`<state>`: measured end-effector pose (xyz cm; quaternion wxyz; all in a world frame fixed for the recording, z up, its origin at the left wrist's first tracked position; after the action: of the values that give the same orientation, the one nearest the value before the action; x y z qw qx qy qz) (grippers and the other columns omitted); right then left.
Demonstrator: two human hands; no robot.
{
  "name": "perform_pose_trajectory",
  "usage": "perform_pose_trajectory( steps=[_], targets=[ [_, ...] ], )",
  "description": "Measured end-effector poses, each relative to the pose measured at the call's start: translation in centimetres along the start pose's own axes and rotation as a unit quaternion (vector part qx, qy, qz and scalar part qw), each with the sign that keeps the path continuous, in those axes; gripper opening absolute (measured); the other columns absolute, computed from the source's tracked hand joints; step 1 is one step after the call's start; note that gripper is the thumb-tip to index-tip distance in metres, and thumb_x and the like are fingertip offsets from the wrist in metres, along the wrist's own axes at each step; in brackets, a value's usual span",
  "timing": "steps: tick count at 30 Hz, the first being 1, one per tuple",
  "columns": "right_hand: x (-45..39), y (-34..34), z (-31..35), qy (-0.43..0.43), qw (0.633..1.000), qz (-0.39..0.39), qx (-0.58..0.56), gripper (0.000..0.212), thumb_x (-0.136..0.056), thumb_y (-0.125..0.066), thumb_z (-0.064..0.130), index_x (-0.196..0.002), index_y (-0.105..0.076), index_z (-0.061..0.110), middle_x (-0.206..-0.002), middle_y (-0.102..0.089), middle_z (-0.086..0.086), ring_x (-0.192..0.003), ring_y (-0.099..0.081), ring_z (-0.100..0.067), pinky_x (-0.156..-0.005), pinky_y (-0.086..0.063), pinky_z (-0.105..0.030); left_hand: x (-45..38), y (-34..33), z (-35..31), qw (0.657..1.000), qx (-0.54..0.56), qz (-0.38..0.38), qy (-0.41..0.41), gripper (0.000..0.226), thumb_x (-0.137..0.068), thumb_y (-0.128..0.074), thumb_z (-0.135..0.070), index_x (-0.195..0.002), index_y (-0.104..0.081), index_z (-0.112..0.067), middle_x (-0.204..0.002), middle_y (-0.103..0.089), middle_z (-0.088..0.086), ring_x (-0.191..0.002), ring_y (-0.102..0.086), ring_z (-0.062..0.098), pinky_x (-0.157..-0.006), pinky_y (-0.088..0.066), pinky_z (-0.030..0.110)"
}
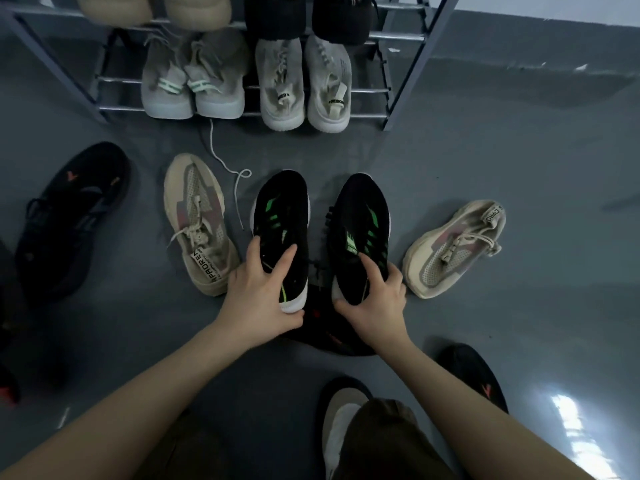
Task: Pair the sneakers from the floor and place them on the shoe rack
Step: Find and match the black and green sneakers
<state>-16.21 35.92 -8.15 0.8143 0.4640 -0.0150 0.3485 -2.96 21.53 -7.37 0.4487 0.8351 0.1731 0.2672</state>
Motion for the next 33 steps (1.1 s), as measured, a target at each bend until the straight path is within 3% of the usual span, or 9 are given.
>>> perform_pose_trajectory(
  steps=[4,8,12,15,18,27,29,33],
  targets=[
    [0.4,0.5,-0.2,0.048,0.998,-0.018,0.019,0.081,-0.067,-0.066,0.050,-0.140,-0.034,0.038,-0.142,-0.027,-0.013,-0.128,-0.027,-0.031,-0.108,-0.020,-0.043,0.1,0.1,1.8,1.000,0.011,-0.003,-0.010,0.106,-0.059,-0.070,-0.057,-0.147,-0.014,-0.033,-0.151,0.005,0.017,-0.133,-0.020,0.041,-0.109,-0.023,0.047],
    [0.3,-1.0,-0.2,0.048,0.994,0.043,0.092,0.087,-0.072,-0.062,0.061,-0.144,-0.016,0.045,-0.148,-0.013,-0.017,-0.135,-0.021,-0.037,-0.112,-0.016,-0.047,-0.1,-0.4,1.1,0.998,-0.005,0.006,0.068,0.111,-0.062,-0.068,-0.067,-0.146,0.000,-0.040,-0.150,0.014,0.022,-0.138,-0.012,0.044,-0.111,-0.019,0.047],
    [0.2,-1.5,-0.3,0.037,0.996,0.055,0.052,0.095,-0.068,-0.071,0.057,-0.145,-0.016,0.044,-0.150,-0.005,-0.017,-0.138,-0.016,-0.039,-0.113,-0.019,-0.051,-0.2,-0.2,1.1,0.996,0.055,-0.018,0.065,0.104,-0.057,-0.068,-0.064,-0.144,-0.015,-0.041,-0.143,-0.014,0.019,-0.128,-0.030,0.041,-0.107,-0.029,0.051],
    [0.5,-0.9,0.4,0.050,0.999,0.019,0.001,0.087,-0.069,-0.074,0.048,-0.142,-0.025,0.044,-0.149,-0.013,-0.016,-0.137,-0.019,-0.038,-0.112,-0.023,-0.051,0.3,0.3,0.9,0.994,0.092,-0.056,0.036,0.093,-0.055,-0.063,-0.063,-0.138,-0.023,-0.047,-0.139,-0.024,0.012,-0.125,-0.035,0.033,-0.102,-0.035,0.053],
    [1.2,-0.1,1.9,0.069,0.996,-0.030,-0.043,0.078,-0.070,-0.074,0.044,-0.137,-0.034,0.048,-0.147,-0.020,-0.014,-0.135,-0.024,-0.034,-0.112,-0.024,-0.050,1.1,1.6,0.0,0.986,0.124,-0.107,0.025,0.088,-0.059,-0.073,-0.052,-0.135,-0.028,-0.049,-0.139,-0.027,0.007,-0.124,-0.037,0.027,-0.101,-0.037,0.050],
    [5.7,3.9,7.7,0.196,0.972,-0.106,-0.076,0.069,-0.067,-0.064,0.055,-0.131,-0.040,0.050,-0.146,-0.025,-0.009,-0.133,-0.030,-0.027,-0.107,-0.033,-0.053,6.1,8.7,-1.9,0.957,0.153,-0.242,-0.042,0.075,-0.063,-0.071,-0.050,-0.131,-0.040,-0.046,-0.145,-0.022,0.002,-0.123,-0.030,0.010,-0.103,-0.027,0.034],
    [6.1,5.0,9.4,0.220,0.963,-0.124,-0.093,0.066,-0.067,-0.064,0.054,-0.129,-0.043,0.048,-0.145,-0.026,-0.008,-0.133,-0.032,-0.027,-0.105,-0.035,-0.053,6.8,10.4,-2.4,0.946,0.170,-0.269,-0.057,0.073,-0.062,-0.066,-0.055,-0.130,-0.042,-0.046,-0.146,-0.021,0.001,-0.124,-0.025,0.004,-0.106,-0.027,0.035],
    [6.5,7.4,13.5,0.265,0.945,-0.157,-0.111,0.062,-0.067,-0.063,0.053,-0.126,-0.047,0.047,-0.145,-0.028,-0.008,-0.134,-0.031,-0.026,-0.105,-0.035,-0.053,7.7,14.3,-3.0,0.930,0.200,-0.302,-0.064,0.071,-0.059,-0.062,-0.059,-0.126,-0.041,-0.052,-0.139,-0.021,-0.012,-0.127,-0.030,0.010,-0.107,-0.034,0.046]
  ],
)
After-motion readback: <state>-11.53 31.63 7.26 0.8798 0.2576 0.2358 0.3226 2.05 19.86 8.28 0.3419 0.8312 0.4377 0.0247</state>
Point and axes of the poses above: each hand's wrist, its own x-axis away from the middle knuckle, its own y-axis out of the back of the hand, z = x × y, the point moved 1 cm from there along -x, towards the middle knuckle
